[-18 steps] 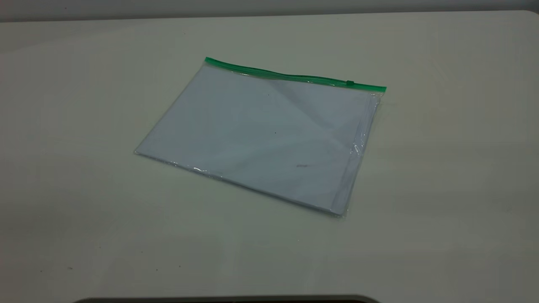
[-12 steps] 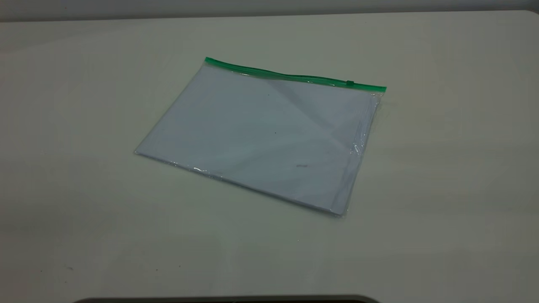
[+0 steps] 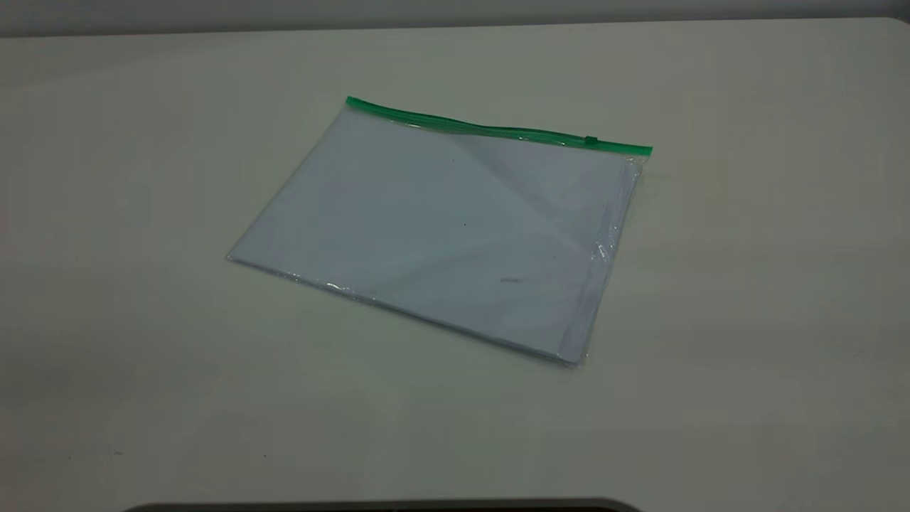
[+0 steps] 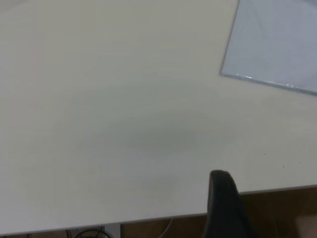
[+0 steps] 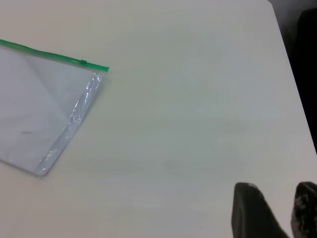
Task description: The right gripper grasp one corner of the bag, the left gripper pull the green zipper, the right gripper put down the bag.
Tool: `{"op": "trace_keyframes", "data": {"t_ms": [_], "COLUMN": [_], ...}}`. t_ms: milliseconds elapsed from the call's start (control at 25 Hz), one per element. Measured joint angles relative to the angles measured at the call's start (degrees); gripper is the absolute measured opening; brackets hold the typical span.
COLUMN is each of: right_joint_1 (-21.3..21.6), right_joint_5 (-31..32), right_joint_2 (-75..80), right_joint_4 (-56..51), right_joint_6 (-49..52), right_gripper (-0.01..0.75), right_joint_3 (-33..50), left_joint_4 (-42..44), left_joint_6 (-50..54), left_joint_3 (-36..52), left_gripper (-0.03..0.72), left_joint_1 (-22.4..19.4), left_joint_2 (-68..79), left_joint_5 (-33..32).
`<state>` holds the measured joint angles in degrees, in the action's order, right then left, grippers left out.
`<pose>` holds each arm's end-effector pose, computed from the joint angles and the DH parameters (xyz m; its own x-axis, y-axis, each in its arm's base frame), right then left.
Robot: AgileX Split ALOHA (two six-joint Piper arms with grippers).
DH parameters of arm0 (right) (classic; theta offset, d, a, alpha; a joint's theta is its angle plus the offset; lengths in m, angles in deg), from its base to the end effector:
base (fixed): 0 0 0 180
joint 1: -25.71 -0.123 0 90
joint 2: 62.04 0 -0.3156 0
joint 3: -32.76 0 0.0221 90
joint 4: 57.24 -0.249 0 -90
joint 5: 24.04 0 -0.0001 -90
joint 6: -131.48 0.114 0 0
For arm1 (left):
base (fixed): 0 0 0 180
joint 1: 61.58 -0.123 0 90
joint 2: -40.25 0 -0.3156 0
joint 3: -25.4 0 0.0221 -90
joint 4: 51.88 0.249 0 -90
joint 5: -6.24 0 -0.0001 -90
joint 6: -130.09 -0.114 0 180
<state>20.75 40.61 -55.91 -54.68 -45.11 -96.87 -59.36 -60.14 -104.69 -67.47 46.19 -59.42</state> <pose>-0.0204 -0.0064 0.2536 -0.5167 -0.0044 -0.8562 -0.0311 0.9994 0.0137 -0.0221 -0.0159 0.2548 -0.5133 0.0710 -0.8553 0.0631 0.9970 0.0449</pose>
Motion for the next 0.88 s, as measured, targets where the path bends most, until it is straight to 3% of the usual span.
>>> {"op": "trace_keyframes", "data": {"t_ms": [600,880], "right_joint_1": [0.0,0.0], "right_joint_5": [0.0,-2.16], "right_joint_2": [0.0,5.93], "right_joint_4": [-0.16,0.15], "right_joint_6": [0.48,-0.09], "right_gripper": [0.237,0.255], "right_joint_3": [0.0,-3.64], "left_joint_4": [-1.48,-1.71], "left_joint_6": [0.52,2.72], "left_joint_3": [-0.23,-6.54], "left_gripper": [0.514,0.514], "left_joint_1": [0.0,-0.06], "left_joint_2": [0.14,14.76], "left_joint_5": [0.92,9.47]}}
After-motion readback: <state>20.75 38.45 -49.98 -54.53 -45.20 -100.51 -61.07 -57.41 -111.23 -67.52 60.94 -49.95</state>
